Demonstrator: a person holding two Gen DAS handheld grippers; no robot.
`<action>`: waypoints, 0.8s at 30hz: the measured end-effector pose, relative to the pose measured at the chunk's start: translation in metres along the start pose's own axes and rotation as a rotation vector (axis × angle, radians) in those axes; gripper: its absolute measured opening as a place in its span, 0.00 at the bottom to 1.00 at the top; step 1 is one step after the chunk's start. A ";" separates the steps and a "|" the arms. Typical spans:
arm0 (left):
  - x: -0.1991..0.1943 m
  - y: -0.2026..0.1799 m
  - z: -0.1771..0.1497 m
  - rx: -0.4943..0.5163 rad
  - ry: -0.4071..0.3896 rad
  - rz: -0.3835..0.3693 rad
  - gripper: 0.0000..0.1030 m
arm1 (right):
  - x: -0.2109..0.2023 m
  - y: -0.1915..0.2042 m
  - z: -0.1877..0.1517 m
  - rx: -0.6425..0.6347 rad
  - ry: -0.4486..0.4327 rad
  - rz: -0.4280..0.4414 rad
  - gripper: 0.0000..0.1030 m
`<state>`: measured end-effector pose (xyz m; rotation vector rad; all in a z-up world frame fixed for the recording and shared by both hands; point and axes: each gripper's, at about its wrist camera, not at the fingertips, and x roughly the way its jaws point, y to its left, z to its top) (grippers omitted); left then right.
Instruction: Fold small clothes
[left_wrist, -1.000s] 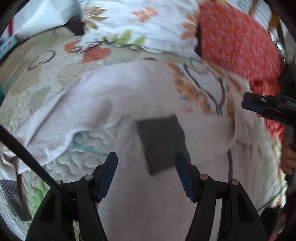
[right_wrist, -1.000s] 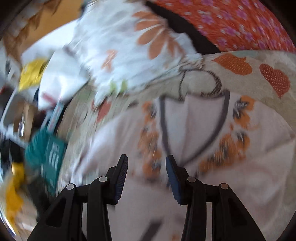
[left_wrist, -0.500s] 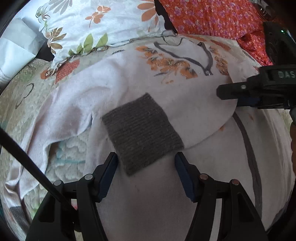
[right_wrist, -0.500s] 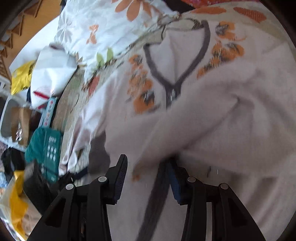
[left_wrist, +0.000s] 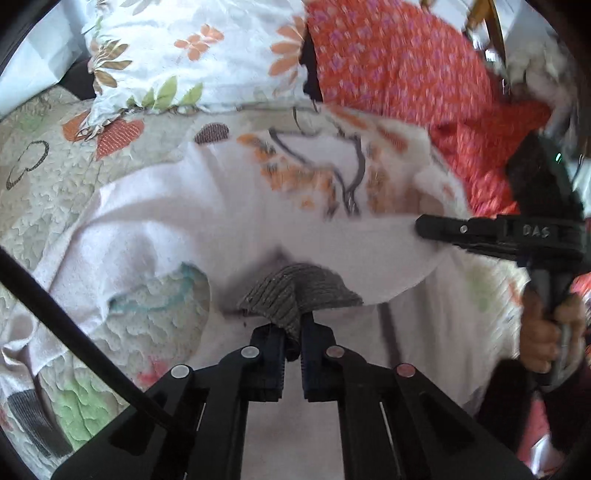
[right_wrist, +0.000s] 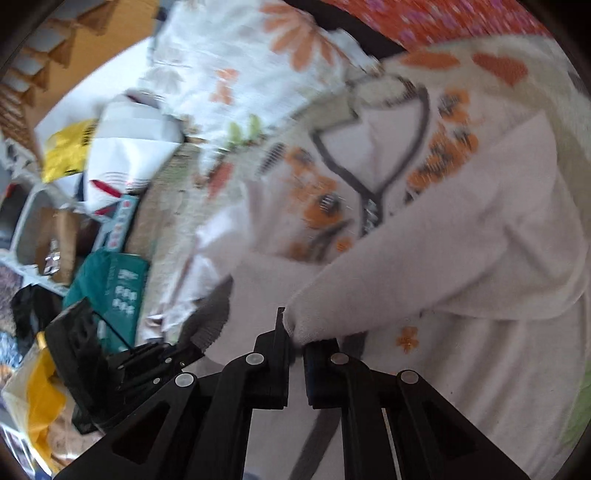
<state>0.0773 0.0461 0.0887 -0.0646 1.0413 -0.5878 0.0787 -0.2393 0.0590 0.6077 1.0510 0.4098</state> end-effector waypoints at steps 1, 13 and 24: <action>-0.003 0.010 0.009 -0.052 -0.017 -0.008 0.06 | 0.000 0.003 0.009 0.003 -0.004 0.013 0.07; -0.036 0.110 0.014 -0.436 -0.191 0.269 0.42 | 0.106 0.021 0.129 0.025 -0.074 -0.189 0.45; -0.034 0.102 0.006 -0.407 -0.165 0.223 0.50 | -0.002 0.000 0.039 -0.359 -0.082 -0.583 0.67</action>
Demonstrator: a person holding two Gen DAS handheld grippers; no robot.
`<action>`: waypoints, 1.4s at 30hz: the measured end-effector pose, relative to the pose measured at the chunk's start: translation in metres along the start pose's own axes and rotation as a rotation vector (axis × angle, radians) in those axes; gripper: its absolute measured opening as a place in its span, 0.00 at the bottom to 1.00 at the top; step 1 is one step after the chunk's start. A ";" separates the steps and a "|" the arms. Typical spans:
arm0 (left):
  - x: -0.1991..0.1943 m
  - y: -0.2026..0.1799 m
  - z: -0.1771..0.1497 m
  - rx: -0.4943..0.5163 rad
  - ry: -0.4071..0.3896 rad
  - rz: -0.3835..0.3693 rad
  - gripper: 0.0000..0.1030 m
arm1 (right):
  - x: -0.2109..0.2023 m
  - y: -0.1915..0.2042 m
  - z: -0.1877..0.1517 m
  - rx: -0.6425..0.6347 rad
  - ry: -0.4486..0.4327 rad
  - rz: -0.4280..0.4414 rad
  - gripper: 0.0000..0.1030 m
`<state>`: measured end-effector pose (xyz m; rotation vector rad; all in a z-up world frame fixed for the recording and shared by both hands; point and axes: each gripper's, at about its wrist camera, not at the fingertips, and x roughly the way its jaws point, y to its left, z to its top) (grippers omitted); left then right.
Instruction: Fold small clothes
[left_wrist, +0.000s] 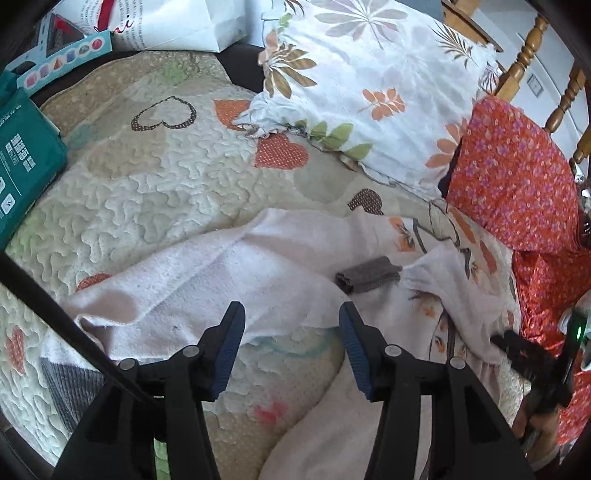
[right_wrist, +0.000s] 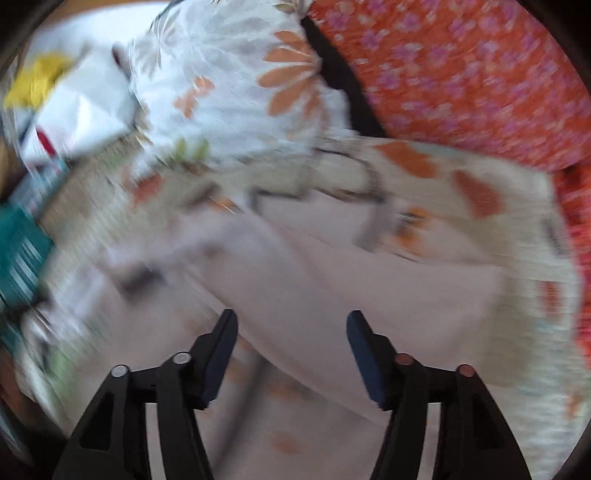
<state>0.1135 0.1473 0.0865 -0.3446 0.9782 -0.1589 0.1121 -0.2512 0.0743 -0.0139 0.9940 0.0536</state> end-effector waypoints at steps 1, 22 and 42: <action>0.001 -0.001 -0.002 -0.002 0.007 -0.008 0.50 | -0.003 -0.005 -0.017 -0.023 0.009 -0.038 0.67; -0.010 0.022 -0.006 -0.078 -0.019 0.012 0.52 | -0.024 -0.130 -0.092 0.302 0.081 -0.378 0.25; -0.012 0.027 -0.003 -0.089 -0.026 0.009 0.57 | 0.079 0.044 0.044 0.139 0.080 0.118 0.31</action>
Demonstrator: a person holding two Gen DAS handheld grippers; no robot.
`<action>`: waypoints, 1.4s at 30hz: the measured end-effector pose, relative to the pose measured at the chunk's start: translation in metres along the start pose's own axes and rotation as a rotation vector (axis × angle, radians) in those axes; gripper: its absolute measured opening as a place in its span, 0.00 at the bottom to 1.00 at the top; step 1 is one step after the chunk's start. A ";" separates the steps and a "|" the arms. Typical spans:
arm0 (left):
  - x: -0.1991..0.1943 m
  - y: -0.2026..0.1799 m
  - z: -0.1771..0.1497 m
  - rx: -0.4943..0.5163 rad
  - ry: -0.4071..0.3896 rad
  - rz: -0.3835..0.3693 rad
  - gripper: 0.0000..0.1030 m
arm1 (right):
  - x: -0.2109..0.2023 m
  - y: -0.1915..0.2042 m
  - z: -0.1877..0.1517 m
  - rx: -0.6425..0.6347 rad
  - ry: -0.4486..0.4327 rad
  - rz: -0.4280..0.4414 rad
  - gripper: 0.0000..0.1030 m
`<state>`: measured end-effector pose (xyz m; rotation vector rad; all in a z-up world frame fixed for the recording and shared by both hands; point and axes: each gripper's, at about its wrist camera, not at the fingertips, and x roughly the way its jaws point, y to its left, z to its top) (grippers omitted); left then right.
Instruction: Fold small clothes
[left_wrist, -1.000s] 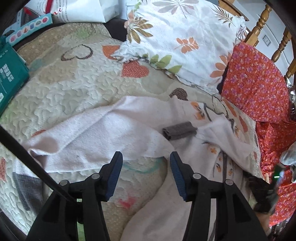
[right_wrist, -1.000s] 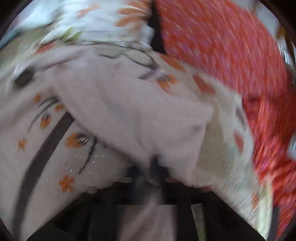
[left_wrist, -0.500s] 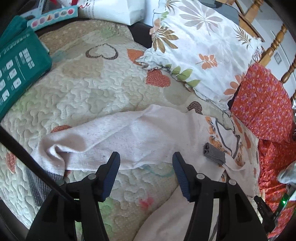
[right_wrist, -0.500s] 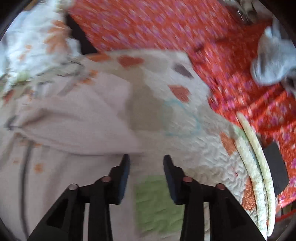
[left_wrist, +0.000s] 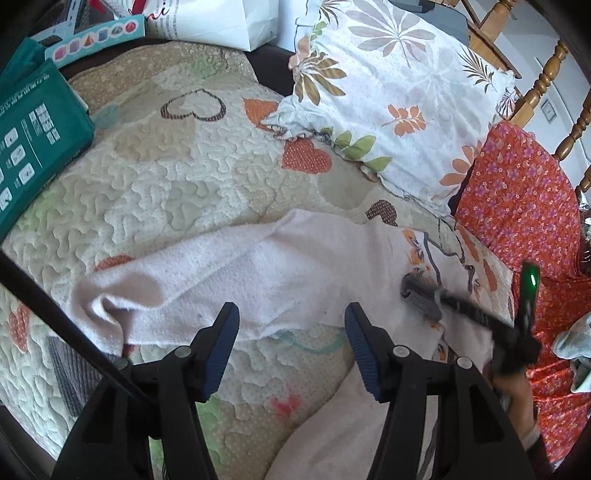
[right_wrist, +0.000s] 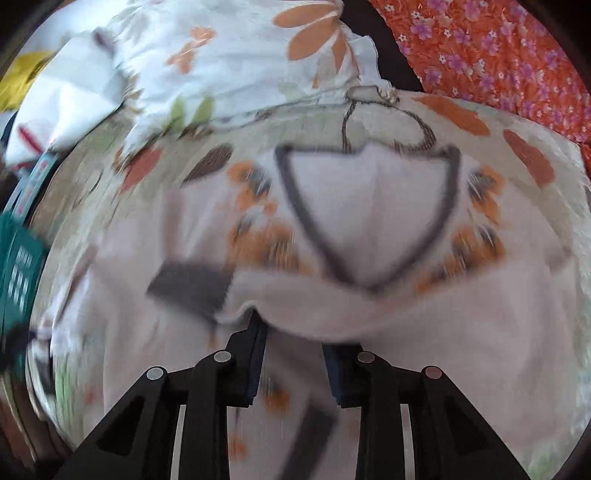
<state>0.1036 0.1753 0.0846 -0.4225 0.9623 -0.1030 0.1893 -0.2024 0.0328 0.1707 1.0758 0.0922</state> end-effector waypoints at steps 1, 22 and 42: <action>0.000 0.000 0.001 -0.001 -0.003 0.002 0.57 | 0.006 0.001 0.010 -0.003 -0.010 -0.020 0.32; -0.015 0.032 0.009 -0.057 -0.040 0.049 0.58 | 0.006 0.103 -0.028 -0.448 -0.055 -0.194 0.07; 0.004 0.109 0.022 0.091 -0.027 0.205 0.73 | -0.098 0.112 -0.147 -0.330 0.014 0.120 0.57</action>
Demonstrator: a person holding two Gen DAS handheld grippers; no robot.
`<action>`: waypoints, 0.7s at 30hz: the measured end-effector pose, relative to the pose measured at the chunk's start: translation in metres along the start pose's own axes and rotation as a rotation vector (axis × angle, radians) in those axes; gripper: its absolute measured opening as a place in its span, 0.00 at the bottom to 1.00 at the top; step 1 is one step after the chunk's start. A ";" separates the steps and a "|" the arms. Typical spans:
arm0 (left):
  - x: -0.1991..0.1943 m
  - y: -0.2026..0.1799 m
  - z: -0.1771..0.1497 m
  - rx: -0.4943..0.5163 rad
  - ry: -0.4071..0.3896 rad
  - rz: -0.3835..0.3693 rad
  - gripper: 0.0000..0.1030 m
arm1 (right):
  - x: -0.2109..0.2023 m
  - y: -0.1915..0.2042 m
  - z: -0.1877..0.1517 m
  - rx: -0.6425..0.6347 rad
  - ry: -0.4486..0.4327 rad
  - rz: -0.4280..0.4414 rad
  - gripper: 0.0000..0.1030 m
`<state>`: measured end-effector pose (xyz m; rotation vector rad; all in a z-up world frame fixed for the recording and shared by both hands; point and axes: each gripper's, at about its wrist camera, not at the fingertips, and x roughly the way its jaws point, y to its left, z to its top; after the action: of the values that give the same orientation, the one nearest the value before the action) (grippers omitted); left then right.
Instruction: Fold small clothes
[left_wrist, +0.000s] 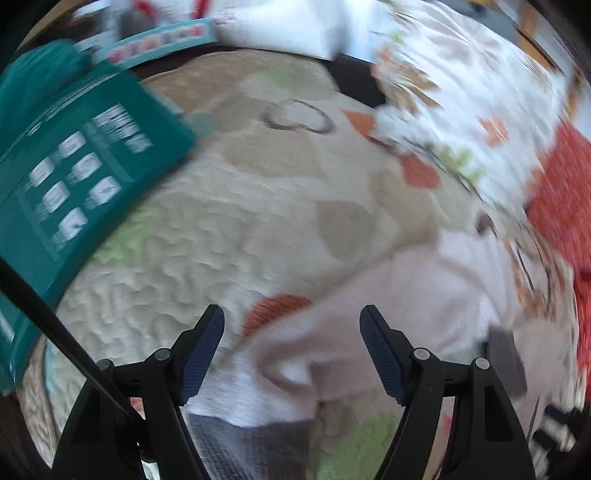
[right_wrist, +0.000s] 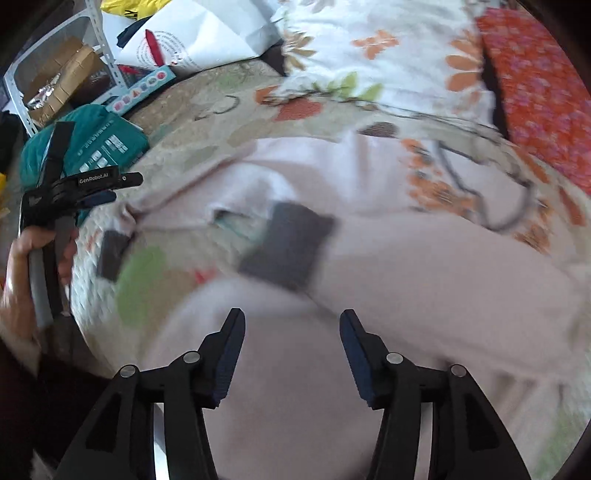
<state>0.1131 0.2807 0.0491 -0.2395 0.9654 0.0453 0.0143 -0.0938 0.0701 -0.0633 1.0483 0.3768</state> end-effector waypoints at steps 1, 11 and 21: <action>0.000 -0.008 -0.002 0.043 -0.002 -0.010 0.73 | -0.005 -0.008 -0.009 0.002 0.004 -0.024 0.57; 0.015 0.047 0.024 -0.158 0.017 0.379 0.28 | -0.028 -0.064 -0.056 0.137 0.011 -0.103 0.57; -0.089 0.128 -0.019 -0.561 -0.120 0.173 0.61 | 0.016 0.068 0.021 -0.092 -0.035 0.137 0.57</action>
<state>0.0289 0.4075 0.0884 -0.6610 0.8354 0.4880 0.0157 -0.0213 0.0756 -0.0672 1.0035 0.5487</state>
